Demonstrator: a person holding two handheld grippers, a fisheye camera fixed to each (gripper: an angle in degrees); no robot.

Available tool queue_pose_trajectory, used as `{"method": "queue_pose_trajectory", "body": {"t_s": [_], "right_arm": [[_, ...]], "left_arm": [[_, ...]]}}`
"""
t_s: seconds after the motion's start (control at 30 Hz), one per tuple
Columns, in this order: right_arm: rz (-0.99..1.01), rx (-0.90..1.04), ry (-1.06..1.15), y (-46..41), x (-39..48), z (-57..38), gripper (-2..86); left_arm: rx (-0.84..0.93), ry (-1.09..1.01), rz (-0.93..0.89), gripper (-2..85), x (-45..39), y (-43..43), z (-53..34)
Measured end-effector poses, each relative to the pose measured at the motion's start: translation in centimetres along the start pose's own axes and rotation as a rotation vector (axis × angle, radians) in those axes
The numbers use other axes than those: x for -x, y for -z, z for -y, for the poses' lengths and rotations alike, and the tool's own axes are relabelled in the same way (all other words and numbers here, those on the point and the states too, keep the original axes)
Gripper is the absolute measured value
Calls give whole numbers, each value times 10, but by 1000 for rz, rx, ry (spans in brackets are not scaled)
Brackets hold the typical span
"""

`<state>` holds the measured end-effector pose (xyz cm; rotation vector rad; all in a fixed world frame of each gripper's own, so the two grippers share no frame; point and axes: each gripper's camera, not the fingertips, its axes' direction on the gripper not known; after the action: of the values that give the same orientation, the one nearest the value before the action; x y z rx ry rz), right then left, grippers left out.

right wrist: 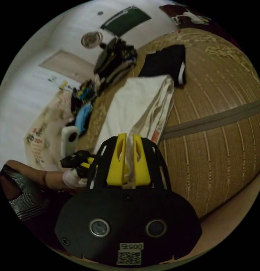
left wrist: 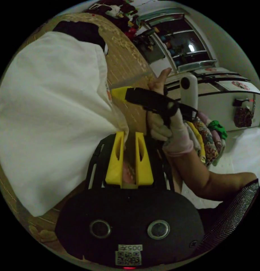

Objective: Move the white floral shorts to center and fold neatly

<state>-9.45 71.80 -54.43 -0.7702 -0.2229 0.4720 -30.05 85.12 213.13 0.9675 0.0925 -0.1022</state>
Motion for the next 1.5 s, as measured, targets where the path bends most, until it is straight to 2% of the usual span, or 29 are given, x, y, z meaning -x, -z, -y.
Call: {"method": "queue_pose_trajectory", "body": {"t_s": [0.07,0.13,0.2,0.3,0.43,0.53,0.6,0.67,0.77,0.83,0.9,0.97,1.07,1.2,1.27,1.4,1.5], "right_arm": [[-124,85,17,-3,-13,-10,-1],[-105,71,9,8,-24,-16,-10],[-117,61,-14,23,-33,-21,-13],[-307,31,-84,52,-43,-33,-11],[-151,-48,45,89,-30,-50,-10],[-114,69,143,82,-19,-57,-10],[-198,156,122,71,-27,-61,-10],[-125,173,32,75,-50,-67,-9],[-124,162,-18,106,-63,-71,-8],[-141,96,-39,130,-70,-74,-5],[-62,8,-83,154,-85,-77,3],[17,-25,-123,170,-104,-76,58],[73,57,-169,167,-120,-69,112],[152,106,-192,161,-129,-65,103],[222,114,-196,159,-131,-62,96],[290,140,-194,152,-129,-54,75],[331,166,-215,144,-127,-47,41]], "left_arm": [[-9,3,-5,73,1,4,-4],[-20,-10,32,67,1,12,-10],[-1,-47,-6,54,-1,21,-18],[29,-91,-59,50,-5,26,-31],[-56,-127,158,35,-11,37,-36],[-130,-110,266,31,-7,39,-18],[-74,-68,265,39,11,21,7],[30,-35,205,52,25,4,23],[-76,-86,158,77,14,34,31],[-166,-110,216,91,8,69,32],[-242,-81,406,106,16,115,33],[-231,-30,516,119,33,137,37],[-136,31,483,140,64,153,53],[36,52,358,158,85,147,78],[25,45,336,159,83,154,86],[27,47,104,150,84,163,108],[11,84,43,101,86,175,119]]}}
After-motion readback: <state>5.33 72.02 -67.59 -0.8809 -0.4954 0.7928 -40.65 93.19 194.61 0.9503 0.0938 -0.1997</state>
